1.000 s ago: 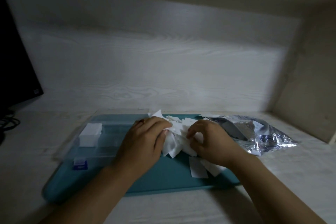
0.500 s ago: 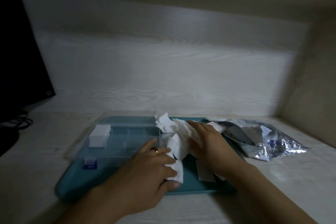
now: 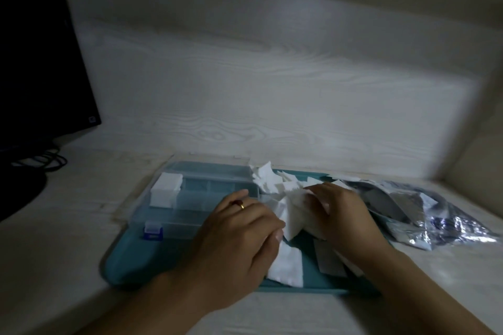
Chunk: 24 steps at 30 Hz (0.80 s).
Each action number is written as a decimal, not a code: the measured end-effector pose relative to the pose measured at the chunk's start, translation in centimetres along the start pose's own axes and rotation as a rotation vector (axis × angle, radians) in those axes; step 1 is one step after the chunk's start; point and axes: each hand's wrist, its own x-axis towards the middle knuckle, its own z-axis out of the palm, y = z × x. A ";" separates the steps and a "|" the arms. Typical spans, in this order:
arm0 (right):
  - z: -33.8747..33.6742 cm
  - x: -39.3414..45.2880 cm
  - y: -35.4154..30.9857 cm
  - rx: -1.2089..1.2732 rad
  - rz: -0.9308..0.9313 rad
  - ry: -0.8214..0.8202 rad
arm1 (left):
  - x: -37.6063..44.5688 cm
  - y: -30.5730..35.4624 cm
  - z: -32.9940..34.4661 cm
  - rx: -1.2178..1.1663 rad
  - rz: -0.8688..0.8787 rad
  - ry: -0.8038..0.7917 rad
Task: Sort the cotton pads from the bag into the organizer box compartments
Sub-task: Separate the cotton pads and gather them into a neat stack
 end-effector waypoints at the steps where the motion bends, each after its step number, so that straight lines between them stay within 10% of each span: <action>1: -0.2 0.0 0.1 0.004 0.029 0.037 | 0.0 -0.1 0.0 0.000 -0.010 0.015; 6: -1.4 0.0 -0.1 0.070 0.189 0.259 | -0.1 -0.4 0.0 0.023 -0.030 0.061; 13: -0.7 -0.5 -0.7 -0.071 0.181 -0.346 | 0.0 -0.8 0.5 0.016 -0.097 0.105; 24: -1.2 -0.4 0.3 0.146 0.249 0.099 | 0.1 -1.5 0.7 -0.131 -0.234 0.228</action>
